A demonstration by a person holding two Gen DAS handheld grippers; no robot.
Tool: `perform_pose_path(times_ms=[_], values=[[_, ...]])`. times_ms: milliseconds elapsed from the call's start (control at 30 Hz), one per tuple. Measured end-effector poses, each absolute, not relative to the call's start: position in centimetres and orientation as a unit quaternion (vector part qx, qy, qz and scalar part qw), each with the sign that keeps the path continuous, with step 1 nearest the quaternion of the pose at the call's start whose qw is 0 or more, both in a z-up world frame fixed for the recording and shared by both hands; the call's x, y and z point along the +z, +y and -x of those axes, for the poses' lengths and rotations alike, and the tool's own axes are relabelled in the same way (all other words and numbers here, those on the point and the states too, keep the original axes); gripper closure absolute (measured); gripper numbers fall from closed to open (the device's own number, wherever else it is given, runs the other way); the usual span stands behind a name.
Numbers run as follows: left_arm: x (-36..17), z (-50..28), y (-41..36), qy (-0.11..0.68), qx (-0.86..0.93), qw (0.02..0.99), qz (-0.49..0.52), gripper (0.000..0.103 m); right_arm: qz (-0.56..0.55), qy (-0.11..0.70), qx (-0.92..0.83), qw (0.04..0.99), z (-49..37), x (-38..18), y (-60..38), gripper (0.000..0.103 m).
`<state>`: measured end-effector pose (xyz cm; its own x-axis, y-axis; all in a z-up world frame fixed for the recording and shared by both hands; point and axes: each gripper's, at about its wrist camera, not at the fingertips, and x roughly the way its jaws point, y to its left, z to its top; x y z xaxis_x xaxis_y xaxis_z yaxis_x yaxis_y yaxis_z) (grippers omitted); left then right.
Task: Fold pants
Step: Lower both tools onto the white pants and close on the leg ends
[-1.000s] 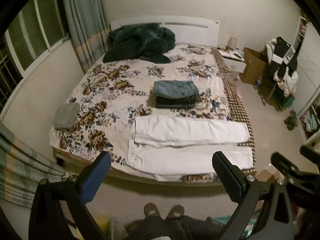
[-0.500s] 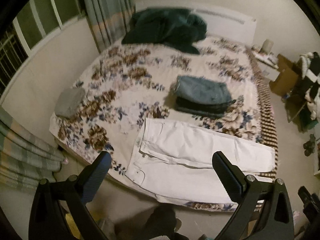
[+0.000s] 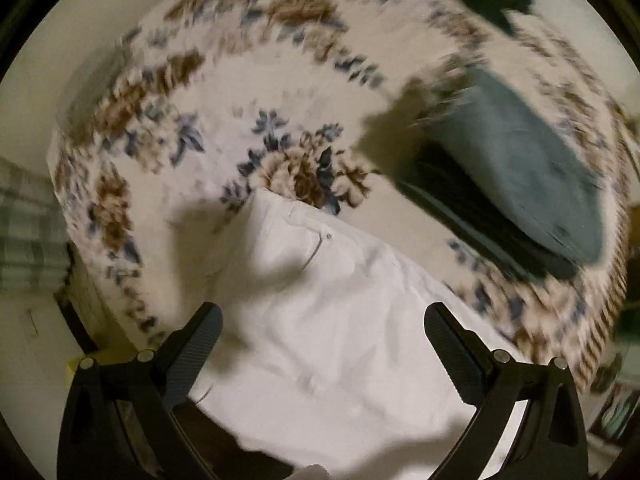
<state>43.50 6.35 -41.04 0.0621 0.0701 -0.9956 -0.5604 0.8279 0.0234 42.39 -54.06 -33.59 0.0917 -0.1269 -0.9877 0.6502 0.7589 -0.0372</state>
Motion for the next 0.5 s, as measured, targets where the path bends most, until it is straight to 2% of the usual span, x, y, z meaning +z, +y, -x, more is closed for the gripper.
perform_pose_path(times_ms=[167,233,367,467,500], values=[[-50.9,-47.6,9.3,0.678,0.254,0.64,0.259,0.0,-0.229,0.631,-0.313,0.672,-46.4,-42.6,-57.5,0.0],[-53.7,-48.4,10.4,0.68,0.266,0.62,0.29,0.0,-0.231,0.637,-0.326,0.66,-46.4,-44.4,-58.0,0.0],[-57.5,-50.1,11.0,0.698,0.269,0.595,0.293,0.0,-0.264,0.637,-0.343,0.638,-48.7,-49.2,-59.5,0.0],[-58.0,-50.5,10.2,0.698,0.27,0.605,0.272,0.0,-0.291,0.634,-0.357,0.621,-49.8,-51.4,-60.1,0.0],[-57.8,-50.5,9.9,0.693,0.27,0.613,0.266,0.004,-0.301,0.633,-0.365,0.613,-50.2,-52.4,-60.4,0.0]])
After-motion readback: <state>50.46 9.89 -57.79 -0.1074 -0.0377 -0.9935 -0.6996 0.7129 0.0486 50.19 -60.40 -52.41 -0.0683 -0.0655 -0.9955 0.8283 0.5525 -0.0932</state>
